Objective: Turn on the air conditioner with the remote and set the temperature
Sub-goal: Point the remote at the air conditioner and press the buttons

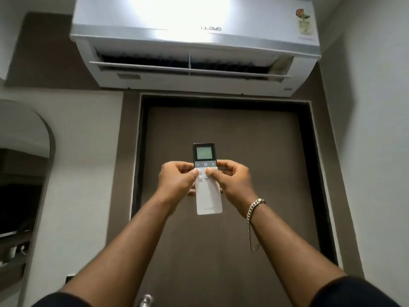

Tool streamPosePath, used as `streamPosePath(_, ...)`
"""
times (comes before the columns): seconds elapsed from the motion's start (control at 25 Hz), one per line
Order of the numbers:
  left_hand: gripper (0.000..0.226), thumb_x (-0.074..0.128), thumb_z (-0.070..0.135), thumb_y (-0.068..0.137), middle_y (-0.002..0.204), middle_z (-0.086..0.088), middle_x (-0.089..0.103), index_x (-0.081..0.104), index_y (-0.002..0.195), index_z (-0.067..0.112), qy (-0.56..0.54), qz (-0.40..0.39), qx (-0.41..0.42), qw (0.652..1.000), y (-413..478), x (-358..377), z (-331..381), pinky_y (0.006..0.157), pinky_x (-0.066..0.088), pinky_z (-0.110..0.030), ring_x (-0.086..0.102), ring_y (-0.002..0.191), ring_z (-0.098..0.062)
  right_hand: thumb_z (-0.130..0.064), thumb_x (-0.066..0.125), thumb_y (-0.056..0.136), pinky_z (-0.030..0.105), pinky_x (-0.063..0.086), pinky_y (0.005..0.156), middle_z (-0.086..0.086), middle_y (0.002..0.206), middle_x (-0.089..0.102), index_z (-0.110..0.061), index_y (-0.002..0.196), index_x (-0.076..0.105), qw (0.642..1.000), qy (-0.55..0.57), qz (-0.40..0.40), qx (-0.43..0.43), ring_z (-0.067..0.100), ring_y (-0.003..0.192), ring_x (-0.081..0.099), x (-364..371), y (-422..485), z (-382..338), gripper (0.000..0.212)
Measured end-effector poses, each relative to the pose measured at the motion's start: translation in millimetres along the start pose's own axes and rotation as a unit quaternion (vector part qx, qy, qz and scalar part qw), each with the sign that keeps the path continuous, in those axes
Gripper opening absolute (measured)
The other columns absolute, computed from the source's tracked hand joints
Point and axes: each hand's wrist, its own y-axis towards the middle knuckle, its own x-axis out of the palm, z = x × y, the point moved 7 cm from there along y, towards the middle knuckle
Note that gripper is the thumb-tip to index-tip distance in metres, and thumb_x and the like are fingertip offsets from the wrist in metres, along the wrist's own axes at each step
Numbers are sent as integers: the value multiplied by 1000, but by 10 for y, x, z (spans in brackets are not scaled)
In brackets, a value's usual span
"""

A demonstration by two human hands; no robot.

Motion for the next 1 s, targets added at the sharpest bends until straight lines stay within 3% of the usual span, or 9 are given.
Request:
streamPosePath(0.12, 27, 67, 12, 86, 97, -15, 73, 67, 110, 1, 20, 8, 46, 999, 231, -54, 332, 57, 60, -33, 72, 71, -21, -16, 78, 78, 35, 60, 78, 9, 100, 77, -17, 93, 71, 999, -17, -10, -39, 20, 91, 75, -28, 271, -301, 16)
streamPosePath(0.24, 29, 69, 15, 85, 98, -17, 73, 66, 111, 1, 33, 3, 73, 997, 354, -43, 553, 62, 62, -38, 74, 79, -25, -21, 79, 77, 22, 56, 62, 1, 93, 77, -27, 79, 67, 997, -37, -7, -67, 10, 81, 74, -72, 420, -469, 14)
streamPosePath(0.32, 33, 69, 18, 85, 103, -17, 72, 64, 113, 2, 45, -8, 86, 995, 406, -30, 664, 67, 63, -42, 74, 88, -28, -23, 80, 76, 12, 48, 49, -5, 87, 75, -29, 77, 65, 997, -37, -1, -72, 1, 69, 70, -98, 494, -539, 15)
streamPosePath(0.4, 35, 69, 19, 85, 106, -17, 70, 62, 115, 2, 57, -15, 94, 994, 435, -20, 740, 71, 63, -43, 73, 93, -29, -24, 80, 76, 9, 44, 41, -4, 88, 74, -27, 82, 67, 997, -32, 4, -70, 2, 67, 69, -124, 552, -583, 15)
streamPosePath(0.48, 35, 69, 19, 85, 109, -18, 70, 61, 115, 3, 54, -15, 97, 994, 446, -31, 798, 71, 63, -43, 72, 96, -29, -24, 80, 76, 12, 46, 40, 3, 97, 74, -19, 97, 69, 997, -30, 7, -69, 12, 77, 71, -124, 571, -639, 25)
streamPosePath(0.6, 34, 69, 18, 85, 110, -17, 70, 61, 115, 4, 42, -15, 90, 995, 454, -29, 830, 69, 63, -39, 72, 97, -29, -22, 79, 77, 29, 58, 51, 10, 109, 72, -10, 113, 64, 998, -22, 11, -55, 25, 94, 72, -119, 583, -672, 41)
streamPosePath(0.84, 19, 69, 19, 85, 108, -15, 71, 60, 101, 13, 31, -15, 91, 995, 408, -22, 893, 65, 63, -33, 72, 92, -23, -23, 71, 85, 34, 61, 51, 14, 106, 74, -8, 106, 67, 1000, 19, 18, -16, 27, 88, 74, -156, 571, -713, 27)
streamPosePath(1.0, 28, 68, 18, 86, 110, -16, 70, 59, 110, 8, 31, -15, 85, 996, 371, 3, 955, 74, 63, -40, 71, 101, -28, -25, 69, 86, 34, 61, 50, 14, 100, 74, -12, 100, 66, 999, 28, 34, -7, 27, 83, 75, -210, 548, -773, 19)
